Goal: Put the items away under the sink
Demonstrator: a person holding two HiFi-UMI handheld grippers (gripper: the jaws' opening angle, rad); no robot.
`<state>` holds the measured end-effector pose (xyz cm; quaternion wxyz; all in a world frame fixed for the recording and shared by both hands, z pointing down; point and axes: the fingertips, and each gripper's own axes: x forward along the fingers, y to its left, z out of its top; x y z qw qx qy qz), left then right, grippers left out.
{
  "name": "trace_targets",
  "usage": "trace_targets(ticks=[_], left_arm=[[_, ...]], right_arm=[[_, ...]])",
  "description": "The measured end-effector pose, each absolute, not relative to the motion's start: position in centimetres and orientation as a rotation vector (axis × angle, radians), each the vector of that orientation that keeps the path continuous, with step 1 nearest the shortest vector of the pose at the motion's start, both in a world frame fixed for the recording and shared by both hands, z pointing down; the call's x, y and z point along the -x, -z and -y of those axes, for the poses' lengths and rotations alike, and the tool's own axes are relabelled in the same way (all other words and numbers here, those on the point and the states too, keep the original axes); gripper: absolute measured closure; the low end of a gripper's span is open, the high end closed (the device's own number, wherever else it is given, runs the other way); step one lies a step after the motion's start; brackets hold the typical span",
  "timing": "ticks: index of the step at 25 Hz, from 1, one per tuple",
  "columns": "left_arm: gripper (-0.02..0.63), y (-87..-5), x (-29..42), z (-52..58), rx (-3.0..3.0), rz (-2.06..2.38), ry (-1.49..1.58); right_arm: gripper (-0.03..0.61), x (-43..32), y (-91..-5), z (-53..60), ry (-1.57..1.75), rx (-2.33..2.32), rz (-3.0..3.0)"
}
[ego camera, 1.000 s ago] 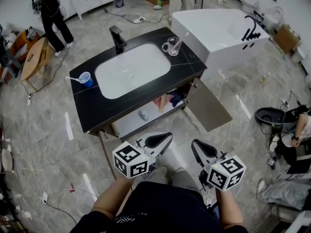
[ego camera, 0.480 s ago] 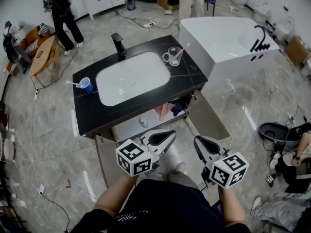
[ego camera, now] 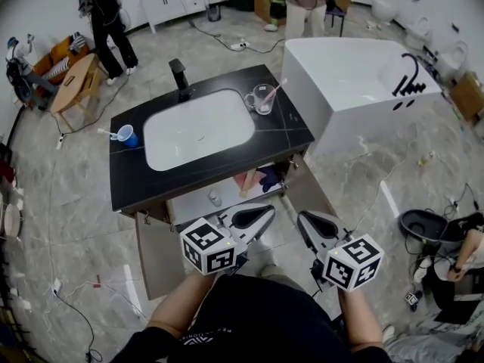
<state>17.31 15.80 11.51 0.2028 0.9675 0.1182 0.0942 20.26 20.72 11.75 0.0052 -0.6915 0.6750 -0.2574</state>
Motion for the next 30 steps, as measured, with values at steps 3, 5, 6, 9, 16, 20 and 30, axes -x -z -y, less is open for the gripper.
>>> trace_targets(ticks=[3,5,6,9,16,20,30], left_arm=[[0.604,-11.5,-19.0,-16.6,-2.694,-0.353,-0.237],[0.604,-11.7,-20.1,-17.4,-2.696,-0.375,-0.245],[0.604,-11.8,-20.5,-17.6,-2.703,-0.379,-0.257],[0.604,-12.0,-21.2,-17.6,-2.712,-0.366,-0.276],[0.604,-12.4,-22.3,-15.9,-2.72,-0.303,-0.282],[0.604,-12.8,-23.6,-14.6,-2.726,-0.292,-0.288],[0.604,-12.7,-27.5,-7.8,-2.754,-0.169,-0.229]], right_arm=[[0.543,-21.4,-11.6,-20.9,0.784,2.15,-2.142],[0.543,-22.3,-11.8,-21.1,0.779,2.154,-2.154],[0.543,-22.7,-11.8,-21.1,0.779,2.155,-2.156],[0.543,-23.4,-12.0,-21.2,0.787,2.135,-2.151],[0.543,-24.4,-12.9,-19.9,0.812,2.092,-2.163],[0.543,-25.6,-13.0,-18.8,0.813,2.099,-2.165],[0.543,-29.6,-13.0,-13.4,0.837,2.104,-2.153]])
